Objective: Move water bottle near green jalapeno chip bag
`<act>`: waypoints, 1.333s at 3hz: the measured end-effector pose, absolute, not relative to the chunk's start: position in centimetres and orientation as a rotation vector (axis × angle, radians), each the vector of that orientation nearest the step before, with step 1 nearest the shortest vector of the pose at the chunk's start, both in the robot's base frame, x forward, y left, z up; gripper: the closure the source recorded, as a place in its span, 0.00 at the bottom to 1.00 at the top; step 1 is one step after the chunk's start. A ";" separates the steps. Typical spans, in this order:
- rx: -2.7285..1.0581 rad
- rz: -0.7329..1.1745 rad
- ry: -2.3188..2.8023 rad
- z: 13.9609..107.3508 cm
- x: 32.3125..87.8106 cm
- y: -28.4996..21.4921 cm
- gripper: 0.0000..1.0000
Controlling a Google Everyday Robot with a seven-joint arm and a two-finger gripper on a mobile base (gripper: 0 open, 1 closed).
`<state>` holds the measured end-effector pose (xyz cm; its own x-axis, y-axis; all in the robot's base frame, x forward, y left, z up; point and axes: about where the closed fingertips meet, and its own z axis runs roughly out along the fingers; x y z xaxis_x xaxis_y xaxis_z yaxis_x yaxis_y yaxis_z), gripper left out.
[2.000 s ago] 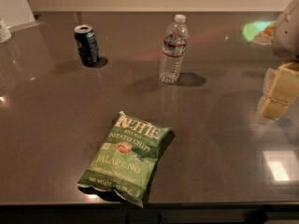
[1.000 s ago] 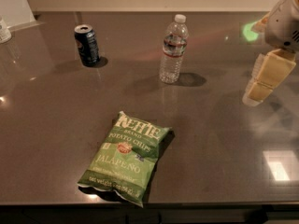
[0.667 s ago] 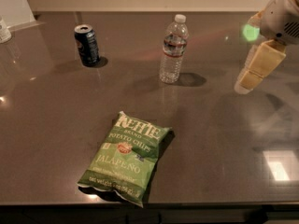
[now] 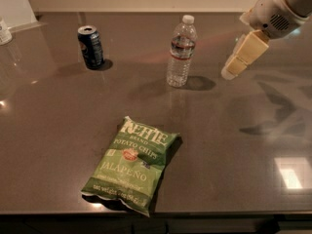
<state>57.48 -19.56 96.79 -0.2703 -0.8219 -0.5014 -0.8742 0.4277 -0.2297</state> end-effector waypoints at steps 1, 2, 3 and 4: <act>-1.396 0.200 2.098 96.0 59.9 -17.8 0.00; -1.379 0.266 2.075 95.0 62.0 -15.9 0.00; -1.364 0.322 2.053 94.1 63.8 -14.4 0.00; -1.363 0.373 2.029 93.6 65.4 -12.8 0.00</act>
Offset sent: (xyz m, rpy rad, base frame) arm 0.0698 0.0562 -0.0265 0.1920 0.0134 0.0310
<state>65.39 -12.84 93.56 -0.2420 -0.7135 -0.6576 -0.9009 0.4170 -0.1208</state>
